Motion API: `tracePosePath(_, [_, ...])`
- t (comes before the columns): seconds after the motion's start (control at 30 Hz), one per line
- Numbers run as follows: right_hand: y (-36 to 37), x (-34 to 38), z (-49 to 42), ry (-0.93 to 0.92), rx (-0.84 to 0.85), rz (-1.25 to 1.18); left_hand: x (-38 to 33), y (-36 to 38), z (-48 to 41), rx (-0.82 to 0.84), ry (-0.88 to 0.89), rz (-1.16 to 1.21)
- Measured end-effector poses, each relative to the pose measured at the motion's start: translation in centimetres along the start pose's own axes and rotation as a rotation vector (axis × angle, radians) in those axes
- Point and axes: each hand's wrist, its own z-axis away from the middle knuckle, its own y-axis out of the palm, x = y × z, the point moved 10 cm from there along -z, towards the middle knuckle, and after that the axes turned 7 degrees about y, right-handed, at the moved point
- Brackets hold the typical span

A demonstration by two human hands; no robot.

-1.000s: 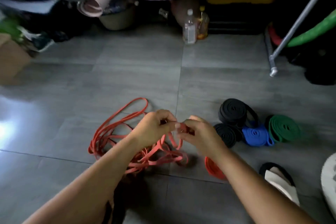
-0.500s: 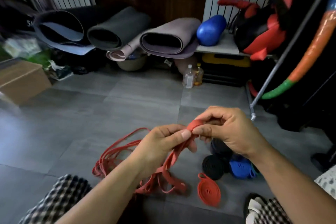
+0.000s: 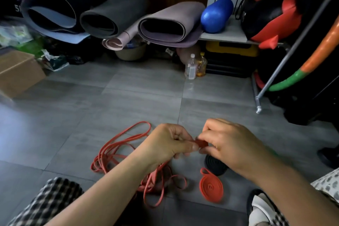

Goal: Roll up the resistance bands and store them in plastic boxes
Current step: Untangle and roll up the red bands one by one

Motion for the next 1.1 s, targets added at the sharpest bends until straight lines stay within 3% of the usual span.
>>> tracePosePath(0.1, [0.5, -0.6, -0.1, 0.079, 0.008, -0.042, 0.2, -0.1, -0.3, 0.017, -0.019, 0.048])
tracePosePath(0.2, [-0.1, -3.4, -0.5, 0.245, 0.032, -0.516, -0.3, 0.0, -0.4, 0.089, -0.001, 0.233])
tracePosePath(0.33, [0.2, -4.1, -0.6, 0.267, 0.029, -1.016, 0.4, 0.5, -0.3, 0.128, -0.036, 0.471])
tracePosePath(0.43, [0.8, -4.0, -0.4, 0.309, -0.068, -1.159, 1.9, 2.3, 0.2, 0.169, -0.133, 0.689])
tracePosePath(0.53, [1.7, -3.7, -0.2, 0.338, -0.132, -1.23, 1.4, 3.5, 0.7, 0.285, -0.084, 0.828])
tracePosePath(0.63, [2.8, -3.1, 0.0, 0.373, -0.147, -1.375, 0.8, 2.8, 0.9, 0.278, -0.033, 0.842])
tracePosePath(0.7, [2.8, -2.8, -0.4, 0.367, -0.114, -1.327, 0.7, 1.7, 0.7, 0.168, -0.028, 0.77])
tracePosePath(0.8, [1.7, -2.8, -0.7, 0.288, -0.024, -0.951, 1.2, -0.7, 0.3, -0.009, -0.04, 0.42])
tracePosePath(0.87, [1.2, -2.5, -0.7, 0.228, 0.011, -0.677, 1.0, -1.4, 0.0, -0.036, -0.034, 0.21])
tracePosePath(0.97, [1.0, -1.5, -0.6, 0.148, 0.004, -0.361, 1.2, -1.1, -0.3, -0.026, -0.039, 0.092])
tracePosePath(1.03, [1.1, -1.6, -0.7, 0.157, 0.007, -0.374, 1.4, -0.9, -0.5, -0.028, -0.042, 0.074])
tracePosePath(1.1, [0.7, -2.7, -0.8, 0.219, -0.014, -0.566, 1.3, -0.8, -0.7, -0.023, -0.028, 0.156])
